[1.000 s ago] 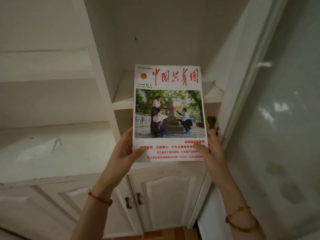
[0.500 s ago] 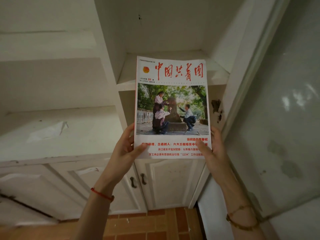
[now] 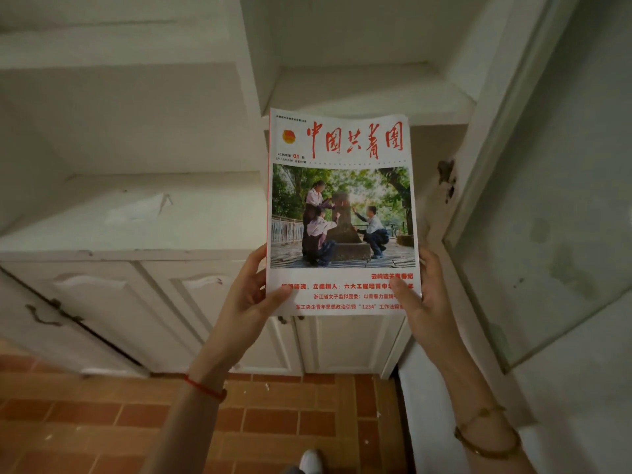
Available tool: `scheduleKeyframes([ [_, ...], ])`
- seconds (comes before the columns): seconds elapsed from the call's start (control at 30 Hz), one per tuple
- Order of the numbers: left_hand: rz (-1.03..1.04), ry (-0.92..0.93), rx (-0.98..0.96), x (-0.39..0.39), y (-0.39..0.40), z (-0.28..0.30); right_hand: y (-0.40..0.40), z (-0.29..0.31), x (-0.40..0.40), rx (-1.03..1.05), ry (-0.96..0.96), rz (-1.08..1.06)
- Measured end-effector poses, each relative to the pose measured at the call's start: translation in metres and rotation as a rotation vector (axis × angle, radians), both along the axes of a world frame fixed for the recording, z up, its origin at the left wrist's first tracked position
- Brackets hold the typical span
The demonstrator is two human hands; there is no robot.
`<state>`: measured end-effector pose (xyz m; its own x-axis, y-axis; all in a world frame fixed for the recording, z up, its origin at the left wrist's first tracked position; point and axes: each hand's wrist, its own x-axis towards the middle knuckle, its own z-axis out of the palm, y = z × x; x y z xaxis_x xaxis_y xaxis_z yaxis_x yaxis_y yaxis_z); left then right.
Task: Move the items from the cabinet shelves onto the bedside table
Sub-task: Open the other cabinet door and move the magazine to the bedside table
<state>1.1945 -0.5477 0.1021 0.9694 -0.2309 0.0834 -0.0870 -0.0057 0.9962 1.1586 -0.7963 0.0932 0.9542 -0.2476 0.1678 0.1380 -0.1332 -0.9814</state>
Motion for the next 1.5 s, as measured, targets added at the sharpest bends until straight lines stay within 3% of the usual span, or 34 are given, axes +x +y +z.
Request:
scheduleKeyframes([
  [0.53,0.438,0.129,-0.017,-0.213,0.04,-0.039,0.046,-0.033,-0.104,-0.05,0.137,0.444],
  [0.93,0.766,0.214,-0.091,-0.3,0.108,-0.062,0.15,-0.053,-0.116,-0.121,0.202,0.778],
  [1.5,1.208,0.229,-0.157,-0.409,0.332,-0.061,0.461,-0.059,-0.154,-0.135,0.182,1.224],
])
